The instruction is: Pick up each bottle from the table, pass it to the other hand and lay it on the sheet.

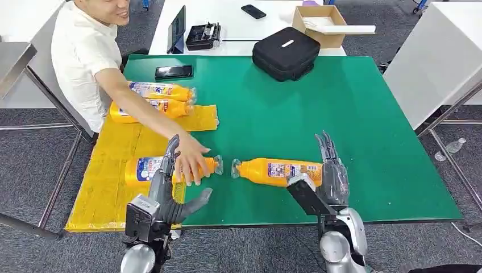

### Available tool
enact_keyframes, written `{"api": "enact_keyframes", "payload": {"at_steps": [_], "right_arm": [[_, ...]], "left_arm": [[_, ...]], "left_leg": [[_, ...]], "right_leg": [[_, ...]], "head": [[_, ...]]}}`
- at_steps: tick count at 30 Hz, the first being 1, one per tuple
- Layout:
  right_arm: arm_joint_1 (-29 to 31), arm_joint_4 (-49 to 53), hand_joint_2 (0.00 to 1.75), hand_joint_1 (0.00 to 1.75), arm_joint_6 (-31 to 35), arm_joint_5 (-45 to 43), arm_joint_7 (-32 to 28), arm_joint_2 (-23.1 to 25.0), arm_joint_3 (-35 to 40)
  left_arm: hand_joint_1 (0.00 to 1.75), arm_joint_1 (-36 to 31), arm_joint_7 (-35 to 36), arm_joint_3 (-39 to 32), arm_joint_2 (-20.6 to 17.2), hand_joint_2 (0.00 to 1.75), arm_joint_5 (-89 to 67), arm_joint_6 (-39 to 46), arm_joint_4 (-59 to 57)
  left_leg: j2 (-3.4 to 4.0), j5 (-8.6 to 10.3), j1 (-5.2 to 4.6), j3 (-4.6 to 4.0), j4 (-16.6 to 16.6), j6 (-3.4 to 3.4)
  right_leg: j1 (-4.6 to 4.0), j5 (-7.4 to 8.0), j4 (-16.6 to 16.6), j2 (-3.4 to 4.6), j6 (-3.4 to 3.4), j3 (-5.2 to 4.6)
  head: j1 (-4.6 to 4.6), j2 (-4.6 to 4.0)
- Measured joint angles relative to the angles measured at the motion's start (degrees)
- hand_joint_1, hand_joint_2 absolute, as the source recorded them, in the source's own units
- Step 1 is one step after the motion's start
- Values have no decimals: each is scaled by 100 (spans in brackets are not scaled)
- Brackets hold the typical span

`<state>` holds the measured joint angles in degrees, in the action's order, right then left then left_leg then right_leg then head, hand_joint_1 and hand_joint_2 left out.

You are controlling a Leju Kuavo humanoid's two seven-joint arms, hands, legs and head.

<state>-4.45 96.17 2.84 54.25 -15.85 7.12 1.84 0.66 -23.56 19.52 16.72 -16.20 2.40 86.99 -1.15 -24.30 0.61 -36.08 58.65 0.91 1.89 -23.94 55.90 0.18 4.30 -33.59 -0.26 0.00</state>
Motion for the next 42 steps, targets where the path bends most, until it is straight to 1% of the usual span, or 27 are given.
{"api": "enact_keyframes", "payload": {"at_steps": [3, 5, 8, 10, 17, 24, 27, 32, 35, 42], "right_arm": [[-8, -48, 175, 0, -94, -16, 131, -26, -6], [-1, -195, 175, 0, -110, 122, 231, -54, -15], [98, -611, 175, 0, 155, 807, 238, -129, -20], [165, -843, 175, 0, 245, 1031, 221, -160, -11], [384, -1309, 175, 0, 299, 1097, 212, -179, 4], [418, -1436, 175, 0, 262, 1071, 212, -197, 7], [454, -1548, 175, 0, 197, 1237, 337, -265, 33], [730, -2147, 175, 0, 251, 1681, 529, -431, 107], [1018, -2634, 175, 0, 385, 1985, 571, -455, 182], [1455, -3347, 175, 0, 393, 2177, 619, -417, 542]], "left_arm": [[0, 0, 0, 4, 0, 175, -181, 42, -4], [0, -2, 61, 20, 0, 175, -294, 39, -4], [0, -28, 157, 85, 0, 175, -254, 22, -37], [0, -51, 199, 138, 0, 175, -173, 13, -76], [0, -100, 214, 195, 0, 175, -162, -4, -188], [0, -108, 219, 197, 0, 175, -155, -4, -219], [0, -112, 262, 197, 0, 175, -114, 31, -219], [0, -167, 361, 205, 0, 175, -11, 33, -249], [0, -219, 387, 265, 0, 175, 42, 31, -308], [0, -245, 494, 326, 0, 175, 125, 20, -361]], "left_leg": [[-1, 0, 0, 0, 0, 0], [0, 0, 0, 0, 0, 0], [1, 0, 0, 0, 0, 0], [-1, 0, 0, 0, 0, 0], [1, 0, 0, 0, 0, 0], [0, 0, 0, 0, 0, 0], [0, 0, 0, 0, 0, 0], [0, 2, -1, 1, 0, 1], [3, 3, 0, 1, 0, 1], [1, 4, 2, 2, 0, -1]], "right_leg": [[0, 0, 0, -1, 0, 0], [0, 0, 0, 0, 0, 1], [0, 0, 0, 0, 0, 1], [0, 0, 0, -1, 1, 3], [0, 1, 1, 0, 1, 1], [0, 0, 0, 0, 0, 0], [0, 0, 0, 0, 1, 1], [0, 2, 0, 0, 2, 3], [0, 4, 1, 1, 3, 3], [-1, 2, 3, 0, 2, 2]], "head": [[2, 0], [0, 0], [0, 0], [2, 0], [-2, 0], [0, 0], [0, 0], [-2, 0], [-2, 0], [-2, 0]]}}
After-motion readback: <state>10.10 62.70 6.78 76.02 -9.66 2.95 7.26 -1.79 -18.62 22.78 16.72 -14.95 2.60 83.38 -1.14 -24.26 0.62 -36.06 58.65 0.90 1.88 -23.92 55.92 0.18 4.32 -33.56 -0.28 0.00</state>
